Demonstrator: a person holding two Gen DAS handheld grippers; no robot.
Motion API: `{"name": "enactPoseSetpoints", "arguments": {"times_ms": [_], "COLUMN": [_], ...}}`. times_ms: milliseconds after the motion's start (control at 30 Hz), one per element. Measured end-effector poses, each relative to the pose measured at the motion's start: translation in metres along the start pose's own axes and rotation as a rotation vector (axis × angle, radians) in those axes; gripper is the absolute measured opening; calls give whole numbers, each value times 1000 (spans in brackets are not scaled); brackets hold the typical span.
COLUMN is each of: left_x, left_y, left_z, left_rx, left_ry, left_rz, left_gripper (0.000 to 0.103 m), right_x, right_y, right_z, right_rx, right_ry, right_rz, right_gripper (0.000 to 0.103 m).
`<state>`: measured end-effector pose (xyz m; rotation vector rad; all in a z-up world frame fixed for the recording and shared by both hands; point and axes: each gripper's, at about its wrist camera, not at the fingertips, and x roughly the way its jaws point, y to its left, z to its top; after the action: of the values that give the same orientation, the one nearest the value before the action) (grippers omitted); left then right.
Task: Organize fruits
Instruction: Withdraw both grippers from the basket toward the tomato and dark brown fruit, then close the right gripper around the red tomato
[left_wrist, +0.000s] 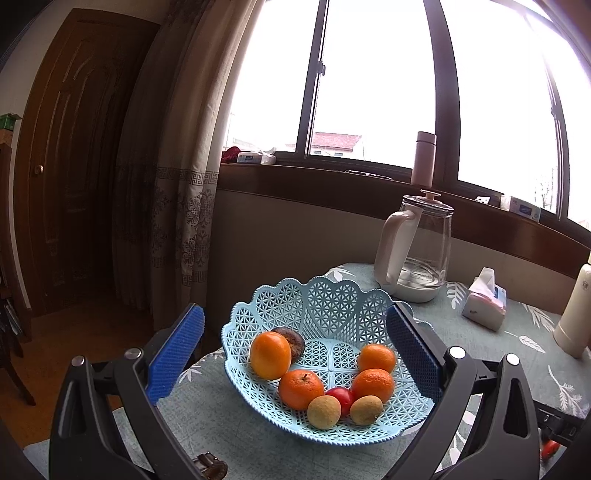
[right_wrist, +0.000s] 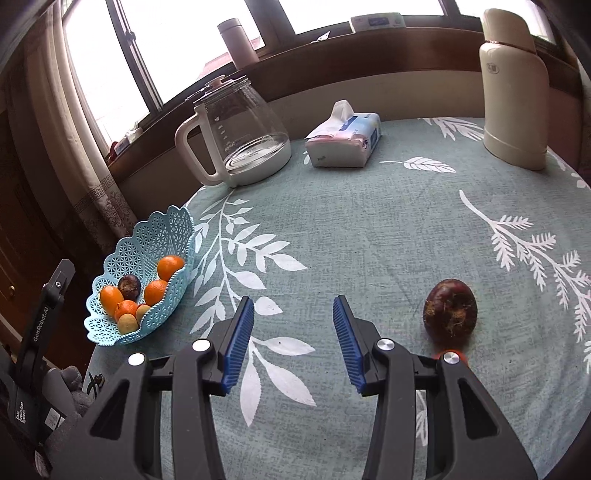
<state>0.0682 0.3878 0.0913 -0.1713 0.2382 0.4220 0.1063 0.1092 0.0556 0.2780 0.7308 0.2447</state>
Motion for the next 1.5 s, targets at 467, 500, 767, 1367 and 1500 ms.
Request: {"name": "enactPoseSetpoints", "arguments": {"times_ms": [467, 500, 767, 1367, 1500], "left_x": [0, 0, -2, -9, -15], "left_y": [-7, -7, -12, -23, -29], "left_z": [-2, -3, -4, -5, -5], "left_rx": [38, 41, 65, 116, 144], "left_ry": [-4, -4, -13, -42, -72], "left_rz": [2, 3, 7, 19, 17], "left_gripper": [100, 100, 100, 100, 100], "right_x": [-25, -27, -41, -25, -17], "right_y": [-51, -55, -85, -79, -74], "right_z": [-10, -11, -20, -28, -29], "right_rx": [77, 83, 123, 68, 20], "right_ry": [-21, -23, -23, 64, 94], "right_rz": [-91, -97, -144, -125, -146], "right_gripper": [46, 46, 46, 46, 46]}}
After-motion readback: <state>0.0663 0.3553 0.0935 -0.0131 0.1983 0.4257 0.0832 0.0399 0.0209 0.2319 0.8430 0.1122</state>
